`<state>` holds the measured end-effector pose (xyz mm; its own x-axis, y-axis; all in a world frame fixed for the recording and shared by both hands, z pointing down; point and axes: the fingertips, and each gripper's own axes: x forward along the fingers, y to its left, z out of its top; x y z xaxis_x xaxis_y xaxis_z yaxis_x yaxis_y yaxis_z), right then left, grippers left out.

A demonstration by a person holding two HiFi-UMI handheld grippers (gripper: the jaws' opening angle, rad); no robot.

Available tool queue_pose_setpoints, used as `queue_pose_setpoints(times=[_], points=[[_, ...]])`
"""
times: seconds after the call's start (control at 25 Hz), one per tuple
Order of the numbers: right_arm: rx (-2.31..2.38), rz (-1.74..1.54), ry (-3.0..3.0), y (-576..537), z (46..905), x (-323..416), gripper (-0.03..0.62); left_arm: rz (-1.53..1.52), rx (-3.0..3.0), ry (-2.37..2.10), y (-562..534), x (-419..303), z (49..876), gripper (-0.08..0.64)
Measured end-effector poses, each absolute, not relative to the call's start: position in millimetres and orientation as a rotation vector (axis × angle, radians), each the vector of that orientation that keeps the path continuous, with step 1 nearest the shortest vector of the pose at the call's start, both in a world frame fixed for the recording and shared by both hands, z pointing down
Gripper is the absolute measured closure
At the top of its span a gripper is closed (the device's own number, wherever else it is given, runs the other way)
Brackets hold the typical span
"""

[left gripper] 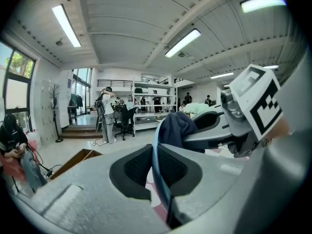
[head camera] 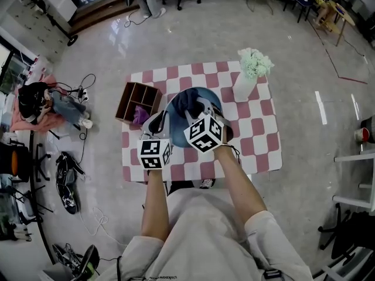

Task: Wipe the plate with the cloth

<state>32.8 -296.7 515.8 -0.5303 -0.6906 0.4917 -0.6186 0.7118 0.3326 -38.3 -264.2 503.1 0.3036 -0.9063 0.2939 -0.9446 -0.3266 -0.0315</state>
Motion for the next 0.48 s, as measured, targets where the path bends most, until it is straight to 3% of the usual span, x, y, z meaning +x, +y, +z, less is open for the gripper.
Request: queue_pose_setpoints(times=[0.48], points=[[1.108,0.012,-2.226,-320.6,544.5,92.0,0.477,0.361,2.399,-1.697,-267.0,-34.9,506.3,0.527]])
